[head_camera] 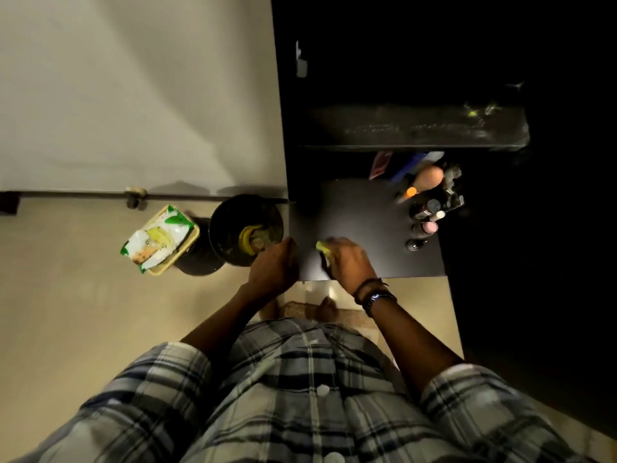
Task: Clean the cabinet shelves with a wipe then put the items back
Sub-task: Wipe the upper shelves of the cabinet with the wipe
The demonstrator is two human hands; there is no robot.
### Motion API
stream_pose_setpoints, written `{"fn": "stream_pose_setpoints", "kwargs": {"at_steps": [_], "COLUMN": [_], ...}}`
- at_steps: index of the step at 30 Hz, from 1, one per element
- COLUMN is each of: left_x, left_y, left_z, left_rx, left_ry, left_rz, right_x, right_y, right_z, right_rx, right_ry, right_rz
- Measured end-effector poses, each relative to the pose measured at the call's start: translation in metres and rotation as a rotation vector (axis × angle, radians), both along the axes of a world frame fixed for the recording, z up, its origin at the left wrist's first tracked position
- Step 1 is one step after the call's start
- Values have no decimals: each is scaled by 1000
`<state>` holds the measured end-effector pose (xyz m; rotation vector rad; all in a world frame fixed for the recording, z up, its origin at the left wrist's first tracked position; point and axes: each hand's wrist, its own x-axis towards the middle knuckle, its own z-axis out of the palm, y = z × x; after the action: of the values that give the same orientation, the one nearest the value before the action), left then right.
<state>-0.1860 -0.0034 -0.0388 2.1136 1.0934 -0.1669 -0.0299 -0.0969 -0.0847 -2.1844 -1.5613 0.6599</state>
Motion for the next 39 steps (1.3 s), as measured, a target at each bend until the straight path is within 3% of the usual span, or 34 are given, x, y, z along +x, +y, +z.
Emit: {"fn": "stream_pose_setpoints", "kwargs": {"at_steps": [5,10,12,14,16,19,22,25,29,32,36,39], "left_x": [37,61,72,80,84,89,95,93,89,91,93,94], "left_y": [27,46,52,57,63,69,74,79,78,75,73,68], "left_z": [62,127,150,171,188,208,223,227,223,221,227,237], "left_rx": [128,365,468,602,735,892,956,1001,1056,1069,1052,1018], "left_ry": [-189,-419,-393,-389,-382,-322,-194,-51,137,235,337,458], "left_rz": [-141,-275,-364,-476,-572,-619,-637,-649,-731,-732,-750,-767], "right_x": [52,108,139,161,155,101,30,30,147,216,168,91], "right_y": [13,20,24,28,38,67,90,96,58,32,63,104], "right_z": [128,194,198,187,177,168,172,175,164,168,169,163], "right_rx": [482,687,568,307,143,130,253,300,70,-54,-9,146], "right_ry": [17,-220,-292,-306,-367,-433,-419,-505,-595,-473,-459,-379], "right_rz": [-368,-477,-585,-653,-597,-378,19,214,-134,-377,-365,-144]}}
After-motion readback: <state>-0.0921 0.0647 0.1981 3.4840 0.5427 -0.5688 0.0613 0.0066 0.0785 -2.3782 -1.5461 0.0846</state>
